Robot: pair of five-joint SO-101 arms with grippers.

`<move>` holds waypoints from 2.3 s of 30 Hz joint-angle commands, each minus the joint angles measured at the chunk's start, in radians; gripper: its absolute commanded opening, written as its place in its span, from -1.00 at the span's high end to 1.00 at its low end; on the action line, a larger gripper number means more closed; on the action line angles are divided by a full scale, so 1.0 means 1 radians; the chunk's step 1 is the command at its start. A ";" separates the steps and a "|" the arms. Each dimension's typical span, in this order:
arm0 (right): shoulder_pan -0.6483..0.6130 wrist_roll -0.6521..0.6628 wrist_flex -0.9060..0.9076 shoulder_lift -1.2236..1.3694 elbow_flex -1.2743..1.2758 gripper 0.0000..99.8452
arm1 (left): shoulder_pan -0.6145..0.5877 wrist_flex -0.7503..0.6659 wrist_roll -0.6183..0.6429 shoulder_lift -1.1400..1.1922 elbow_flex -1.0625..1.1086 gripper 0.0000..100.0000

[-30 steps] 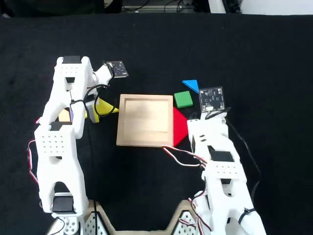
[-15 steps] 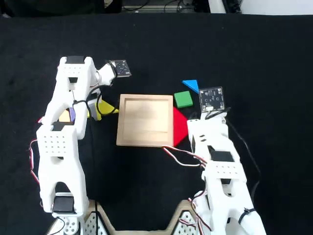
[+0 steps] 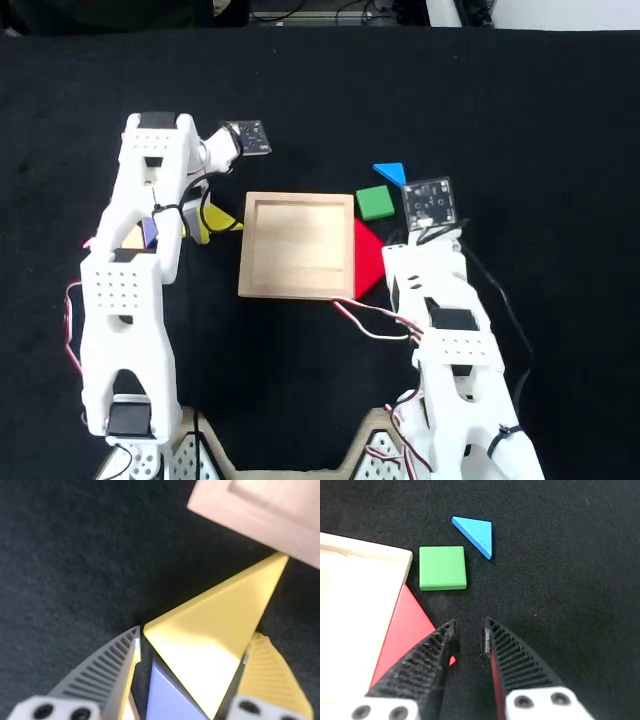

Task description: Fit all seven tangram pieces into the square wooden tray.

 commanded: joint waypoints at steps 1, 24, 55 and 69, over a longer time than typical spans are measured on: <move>-0.014 0.011 -0.015 0.004 -0.047 0.82 | 0.065 -0.006 -0.006 0.011 -0.062 0.36; -0.014 0.011 -0.015 0.004 -0.047 0.82 | 0.050 0.402 -0.078 0.044 -0.406 0.71; 0.025 0.002 -0.021 0.002 -0.061 0.82 | 0.090 0.092 0.684 0.500 -0.951 0.72; 0.025 0.002 -0.021 0.002 -0.061 0.82 | 0.047 0.407 0.265 0.514 -0.941 0.72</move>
